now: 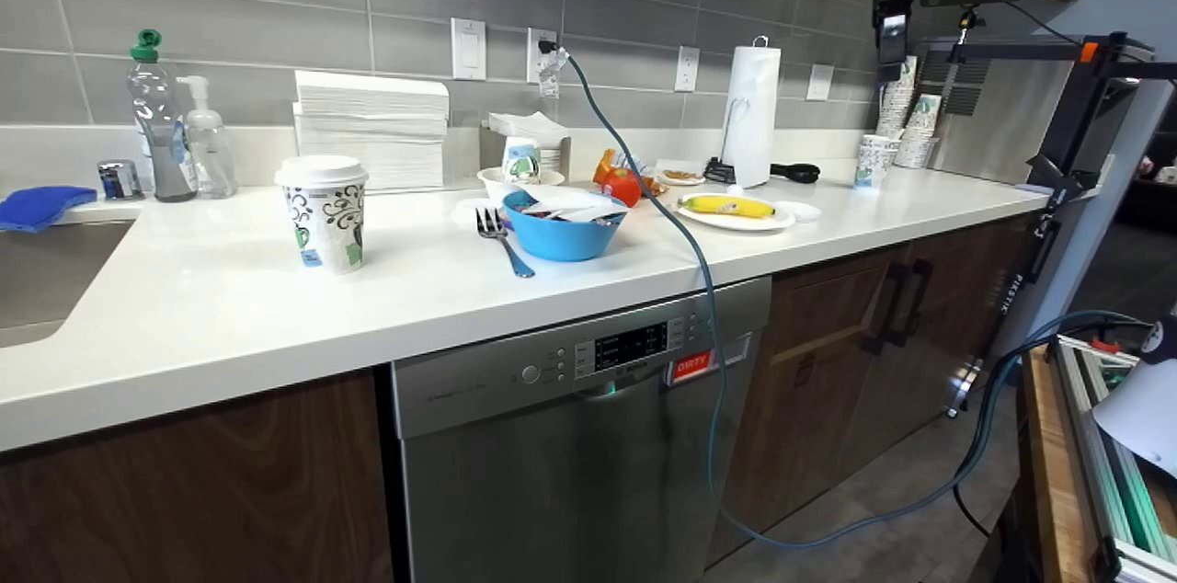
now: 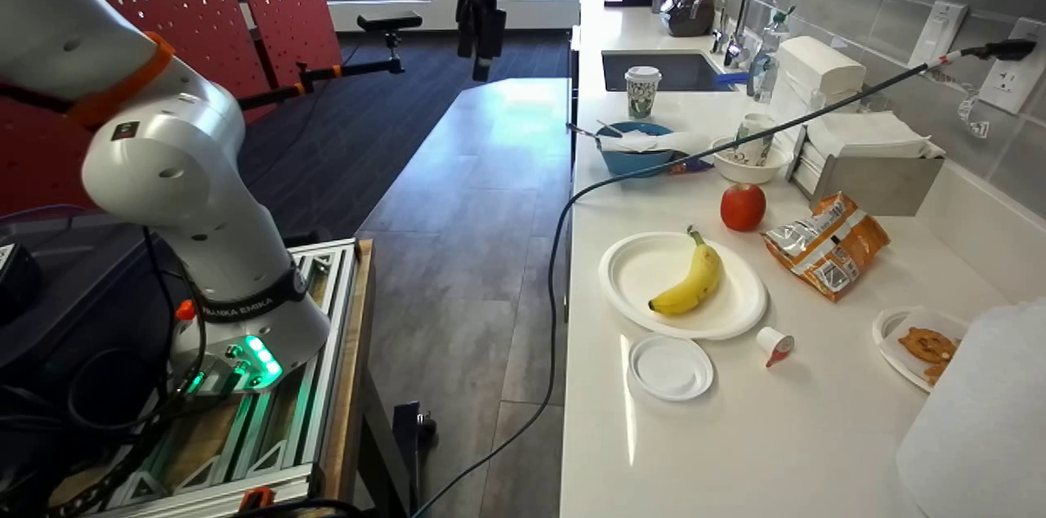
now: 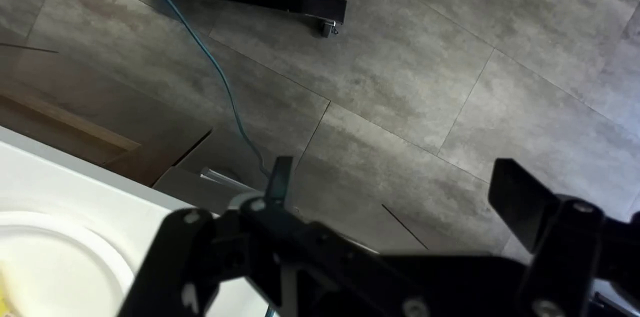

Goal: Remove the paper from the blue bowl and put it on the banana

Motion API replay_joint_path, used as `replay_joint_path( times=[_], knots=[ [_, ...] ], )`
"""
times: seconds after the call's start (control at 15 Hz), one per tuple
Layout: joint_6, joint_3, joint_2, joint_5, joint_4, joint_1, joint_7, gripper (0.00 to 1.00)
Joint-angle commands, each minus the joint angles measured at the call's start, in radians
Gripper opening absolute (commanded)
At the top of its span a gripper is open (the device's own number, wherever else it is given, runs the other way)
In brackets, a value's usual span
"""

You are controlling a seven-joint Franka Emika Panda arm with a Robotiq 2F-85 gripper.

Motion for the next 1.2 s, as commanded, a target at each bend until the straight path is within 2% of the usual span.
replay_joint_path(
  times=[0.0, 0.6, 1.13],
  knots=[
    [0.078, 0.016, 0.105, 0.027, 0.065, -0.024, 0.046, 1.00],
    [0.298, 0.015, 0.379, 0.092, 0.252, -0.037, 0.207, 1.00],
    [0.640, -0.003, 0.616, 0.072, 0.365, -0.035, 0.399, 1.00]
  ],
)
